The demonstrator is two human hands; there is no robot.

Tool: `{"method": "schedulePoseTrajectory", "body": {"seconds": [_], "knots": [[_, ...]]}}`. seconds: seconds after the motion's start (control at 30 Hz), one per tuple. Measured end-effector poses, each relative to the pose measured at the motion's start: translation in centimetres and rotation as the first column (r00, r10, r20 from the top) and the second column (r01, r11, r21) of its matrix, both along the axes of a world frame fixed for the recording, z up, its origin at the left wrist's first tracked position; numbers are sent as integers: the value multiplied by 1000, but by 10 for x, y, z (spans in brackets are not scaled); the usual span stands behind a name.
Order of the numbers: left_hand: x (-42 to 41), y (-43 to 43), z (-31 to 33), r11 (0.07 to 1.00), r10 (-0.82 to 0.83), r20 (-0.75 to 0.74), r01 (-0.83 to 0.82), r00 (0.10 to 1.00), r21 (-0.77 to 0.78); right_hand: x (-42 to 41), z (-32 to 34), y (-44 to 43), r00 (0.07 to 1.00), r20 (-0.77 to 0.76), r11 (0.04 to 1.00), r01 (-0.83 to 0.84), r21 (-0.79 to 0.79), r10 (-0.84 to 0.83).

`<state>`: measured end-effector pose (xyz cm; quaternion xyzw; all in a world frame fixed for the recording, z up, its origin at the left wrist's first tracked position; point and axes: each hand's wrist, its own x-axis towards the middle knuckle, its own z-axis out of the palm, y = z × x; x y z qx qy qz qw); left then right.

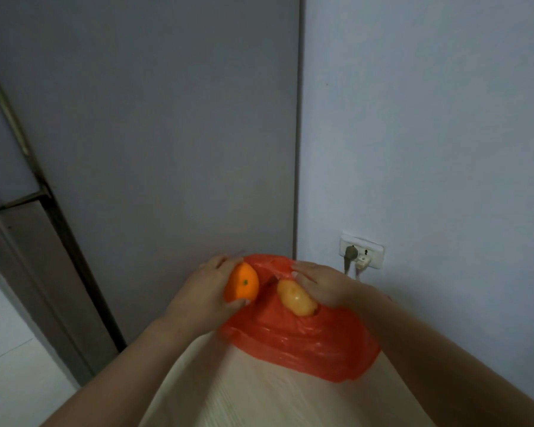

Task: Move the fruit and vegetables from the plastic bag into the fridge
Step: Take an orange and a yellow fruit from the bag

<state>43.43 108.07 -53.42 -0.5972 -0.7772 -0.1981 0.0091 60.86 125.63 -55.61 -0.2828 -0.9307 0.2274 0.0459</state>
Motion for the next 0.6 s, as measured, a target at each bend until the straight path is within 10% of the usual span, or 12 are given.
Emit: {"method": "schedulePoseTrajectory", "body": {"seconds": [0.47,0.6], "knots": [[11,-27,-15,993,-118,98,114,988,39,40,-21,-43,998,-45,998,-41,-47,39],[13,-33,-15,990,-130,111,124,985,62,51,-13,-61,968,-252,952,64,298,13]]}}
